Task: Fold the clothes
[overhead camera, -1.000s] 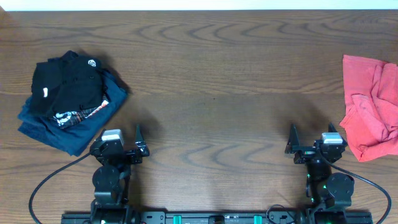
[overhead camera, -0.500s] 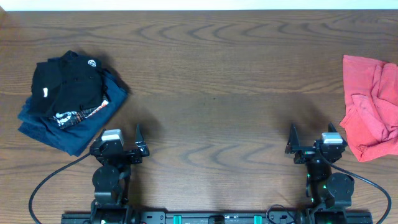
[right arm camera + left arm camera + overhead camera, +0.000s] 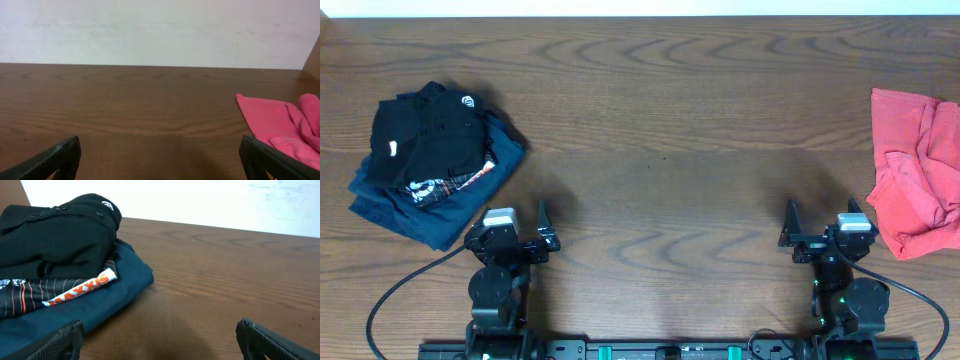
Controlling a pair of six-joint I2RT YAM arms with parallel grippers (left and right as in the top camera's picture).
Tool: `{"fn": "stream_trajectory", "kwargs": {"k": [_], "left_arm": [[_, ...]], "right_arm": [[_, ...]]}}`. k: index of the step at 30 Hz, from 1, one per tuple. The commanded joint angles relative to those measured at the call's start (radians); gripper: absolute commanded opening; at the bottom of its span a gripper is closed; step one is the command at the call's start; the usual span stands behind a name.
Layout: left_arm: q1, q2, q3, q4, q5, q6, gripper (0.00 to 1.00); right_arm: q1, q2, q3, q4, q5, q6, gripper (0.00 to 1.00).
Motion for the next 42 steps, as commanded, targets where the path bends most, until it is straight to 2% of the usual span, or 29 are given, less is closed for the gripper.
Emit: {"fn": "stream_trajectory", "kwargs": {"k": [1,6,10,16,21,25,28,30,34,36,39,42], "left_arm": [[0.005,0.002,0.012,-0.012,0.029,0.005,0.98],[0.005,0.052,0.087,-0.053,0.045,-0.033,0.98],[0.005,0.145,0.195,-0.133,0.074,-0.036,0.98],[0.005,0.351,0.446,-0.310,0.116,-0.036,0.98],[0.005,0.549,0.638,-0.506,0.139,-0.036,0.98],[0.005,0.703,0.731,-0.635,0.177,-0.036,0.98],[0.005,0.779,0.749,-0.663,0.258,-0.036,0.98],[0.005,0.807,0.749,-0.659,0.291,-0.036,0.98],[0.005,0.823,0.749,-0.650,0.298,-0.036,0.98],[0.005,0.822,0.749,-0.640,0.298,-0.036,0.98],[0.005,0.822,0.749,-0.636,0.298,-0.036,0.98],[0.005,0.822,0.749,-0.636,0.298,-0.036,0.98]], "right_arm": [[0.008,-0.001,0.019,-0.021,0.029,0.020,0.99],[0.008,0.046,0.093,-0.083,0.058,0.045,0.99],[0.008,0.161,0.192,-0.142,0.068,0.050,0.99],[0.008,0.445,0.401,-0.238,0.069,0.052,0.99],[-0.006,0.717,0.591,-0.395,0.067,0.052,0.99],[-0.018,0.929,0.724,-0.499,0.014,0.052,0.99],[-0.017,1.027,0.793,-0.541,-0.060,0.051,0.99],[-0.021,1.070,0.799,-0.534,0.021,0.049,0.99],[-0.070,1.170,0.798,-0.530,0.412,0.176,0.99],[-0.118,1.229,0.798,-0.519,0.484,0.203,0.92],[-0.200,1.331,0.798,-0.495,0.468,0.203,0.81],[-0.260,1.423,0.798,-0.457,0.467,0.203,0.75]]}}
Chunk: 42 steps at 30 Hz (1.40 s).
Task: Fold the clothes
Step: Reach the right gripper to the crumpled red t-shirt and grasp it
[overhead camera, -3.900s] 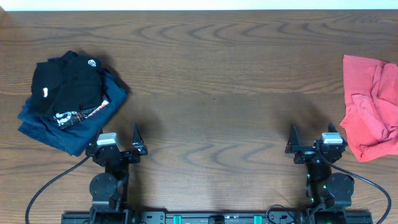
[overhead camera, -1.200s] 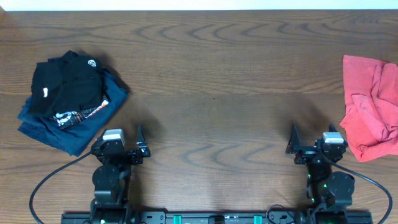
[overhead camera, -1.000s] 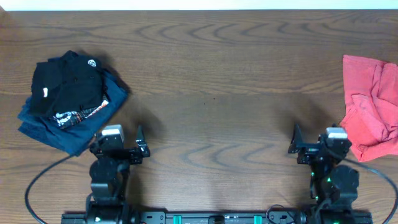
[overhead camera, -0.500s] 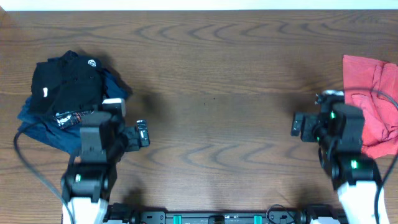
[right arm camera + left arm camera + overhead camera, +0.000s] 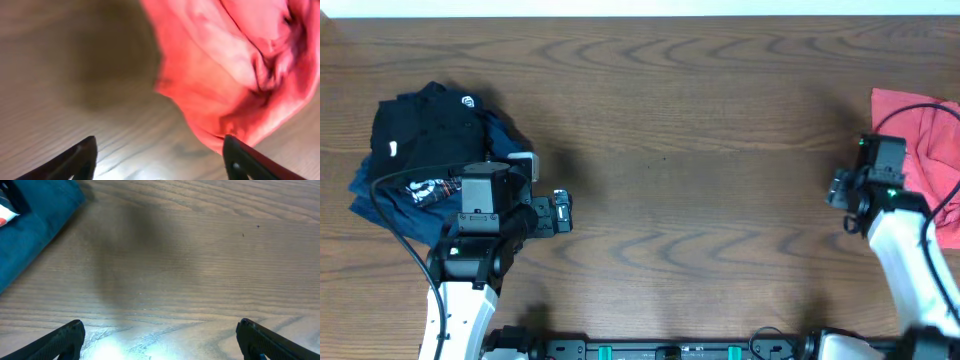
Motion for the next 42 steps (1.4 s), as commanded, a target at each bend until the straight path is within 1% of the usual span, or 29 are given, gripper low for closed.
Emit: {"fn": "stream_trajectory", "kwargs": {"k": [1,4,6,7,11,13,17,18,19,21,22,26,28,31,33,34,37,42], "left_arm": [[0.005,-0.002,0.024,0.001,0.013,-0.008,0.98],[0.005,-0.002,0.024,0.005,0.013,-0.008,0.98],[0.005,-0.002,0.024,0.004,0.013,-0.008,0.98],[0.005,-0.002,0.024,0.004,0.013,-0.008,0.98],[0.005,-0.002,0.024,0.008,0.013,-0.008,0.98],[0.005,-0.002,0.024,0.008,0.013,-0.008,0.98],[0.005,-0.002,0.024,0.008,0.013,-0.008,0.98],[0.005,-0.002,0.024,0.008,0.013,-0.008,0.98],[0.005,-0.002,0.024,0.008,0.013,-0.008,0.98],[0.005,-0.002,0.024,0.008,0.013,-0.008,0.98],[0.005,-0.002,0.024,0.008,0.013,-0.008,0.98],[0.005,-0.002,0.024,0.012,0.013,-0.008,0.98],[0.005,-0.002,0.024,0.015,0.013,-0.008,0.98],[0.005,-0.002,0.024,0.019,0.013,-0.008,0.98],[0.005,-0.002,0.024,0.024,0.013,-0.008,0.98],[0.005,-0.002,0.024,0.027,0.013,-0.008,0.98],[0.005,-0.002,0.024,0.034,0.013,-0.008,0.98],[0.005,-0.002,0.024,0.035,0.013,-0.008,0.98]], "right_arm": [[-0.063,0.090,0.015,0.035,0.068,0.033,0.74],[-0.098,0.161,0.015,0.089,0.069,0.033,0.66],[-0.117,0.201,0.015,0.124,0.068,0.034,0.58],[-0.124,0.217,0.015,0.135,0.063,0.033,0.56],[-0.148,0.276,0.015,0.159,0.045,0.033,0.55],[-0.157,0.295,0.015,0.171,0.046,0.033,0.48],[-0.167,0.312,0.015,0.209,0.042,0.033,0.44],[-0.167,0.312,0.015,0.218,0.042,0.033,0.40],[-0.167,0.312,0.015,0.221,0.043,0.033,0.31],[-0.167,0.312,0.015,0.224,0.042,0.034,0.06],[-0.167,0.312,0.015,0.224,0.038,0.037,0.01],[-0.167,0.311,0.015,0.231,-0.029,0.035,0.01],[-0.162,0.299,0.016,0.231,-0.117,0.004,0.01],[-0.134,0.266,0.039,0.234,-0.331,-0.064,0.01],[-0.089,0.230,0.068,0.217,-0.492,-0.113,0.01],[-0.056,0.207,0.085,0.200,-0.546,-0.124,0.01],[0.067,0.132,0.110,0.166,-0.616,-0.139,0.01],[0.307,0.025,0.111,0.176,-0.623,-0.147,0.01]]}}
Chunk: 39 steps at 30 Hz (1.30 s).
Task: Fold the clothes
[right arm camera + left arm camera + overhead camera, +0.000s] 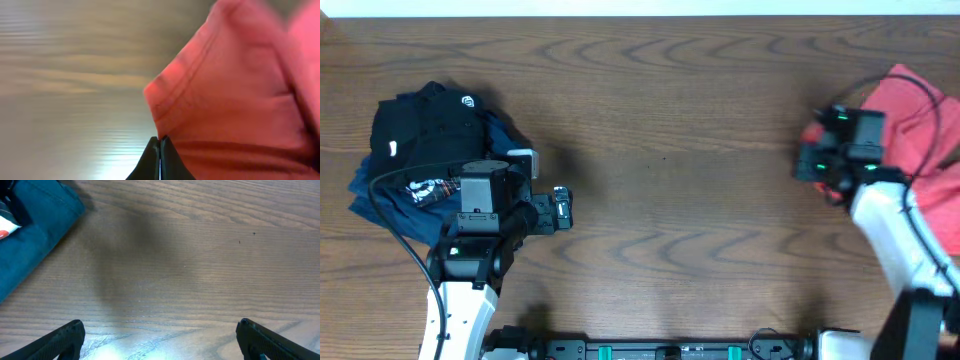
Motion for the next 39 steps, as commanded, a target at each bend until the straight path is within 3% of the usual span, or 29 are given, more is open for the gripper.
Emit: {"fn": "stream_trajectory", "kwargs": {"k": [1,6,10,11,12,15,19,22,29,39], "left_arm": [[0.005,-0.002,0.024,0.004,0.009,-0.008,0.98],[0.005,-0.002,0.024,0.015,0.010,-0.008,0.98],[0.005,-0.002,0.024,0.028,0.010,-0.008,0.98],[0.005,-0.002,0.024,0.033,0.011,-0.008,0.98],[0.005,-0.002,0.024,0.036,0.018,-0.008,0.98],[0.005,-0.002,0.024,0.076,0.097,-0.008,0.98],[0.005,-0.002,0.024,0.161,0.200,-0.033,0.98],[-0.008,0.002,0.024,0.203,0.200,-0.092,0.98],[-0.170,0.114,0.024,0.322,0.196,-0.119,0.98],[-0.431,0.460,0.024,0.665,0.196,-0.233,0.98]], "right_arm": [[0.139,-0.054,0.013,0.006,-0.082,-0.019,0.01],[0.280,-0.053,0.013,-0.004,-0.085,0.024,0.01],[0.341,-0.053,0.013,-0.011,-0.206,-0.106,0.01],[0.348,-0.053,0.013,-0.010,-0.213,-0.120,0.05],[0.351,-0.054,0.013,-0.010,-0.187,-0.122,0.18],[0.335,-0.067,0.019,-0.012,0.043,0.007,0.24],[0.260,-0.122,0.038,-0.093,0.393,0.263,0.41],[0.165,-0.174,0.039,-0.176,0.464,0.344,0.49],[-0.101,-0.169,0.014,-0.405,0.456,0.456,0.50],[-0.229,-0.118,-0.072,-0.380,0.418,0.459,0.47]]}}
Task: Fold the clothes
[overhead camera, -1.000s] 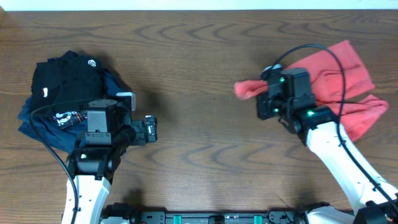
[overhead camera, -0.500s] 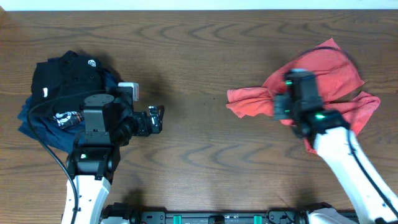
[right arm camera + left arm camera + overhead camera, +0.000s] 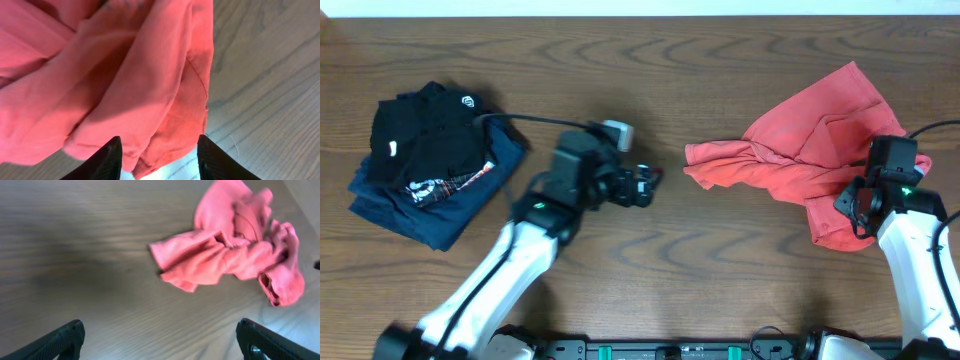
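A crumpled red garment (image 3: 790,155) lies right of the table's middle, one corner reaching toward the centre. It also fills the right wrist view (image 3: 125,65) and shows ahead in the left wrist view (image 3: 225,255). My right gripper (image 3: 853,208) hangs over its lower right hem, open, with the fingers (image 3: 107,160) astride the cloth's edge. My left gripper (image 3: 648,185) is stretched out to the table's middle, just left of the garment's near corner, open and holding nothing (image 3: 160,347).
A pile of folded dark clothes (image 3: 430,160), black on navy blue, sits at the far left. Bare brown wood table (image 3: 640,290) lies between the pile and the red garment and along the front edge.
The right gripper, then shut on the red garment's edge, is now open at its lower right hem. The garment lies spread toward the centre. The left gripper has moved from beside the dark pile to the middle.
Both grippers stood open at the front edge, the red garment bunched at the far right. Then the left was beside the dark pile and the right open over the garment. Then the right was shut on the garment's edge. Now the garment lies nearer the centre, let go.
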Controlling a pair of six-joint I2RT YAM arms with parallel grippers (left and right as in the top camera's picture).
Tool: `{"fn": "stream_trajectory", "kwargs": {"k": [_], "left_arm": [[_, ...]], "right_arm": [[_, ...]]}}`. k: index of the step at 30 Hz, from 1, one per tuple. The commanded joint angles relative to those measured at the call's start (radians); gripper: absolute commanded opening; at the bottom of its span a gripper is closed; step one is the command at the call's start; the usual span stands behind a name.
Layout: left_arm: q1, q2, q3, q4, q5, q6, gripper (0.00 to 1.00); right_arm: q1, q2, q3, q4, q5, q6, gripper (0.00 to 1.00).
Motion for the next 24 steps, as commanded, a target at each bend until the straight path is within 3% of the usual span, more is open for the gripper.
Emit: {"fn": "stream_trajectory", "kwargs": {"k": [1,11,24], "left_arm": [[-0.059,0.103,0.020,0.072,0.012,-0.069,0.98],[-0.171,0.402,0.176,0.132,0.012,-0.113,0.98],[-0.202,0.643,0.245,0.351,0.014,-0.397,0.98]], "right_arm": [[-0.013,0.023,-0.034,0.027,0.000,0.027,0.47],[-0.013,0.112,-0.066,0.103,-0.013,0.023,0.48],[-0.013,0.124,-0.066,0.127,-0.045,0.007,0.48]]}}
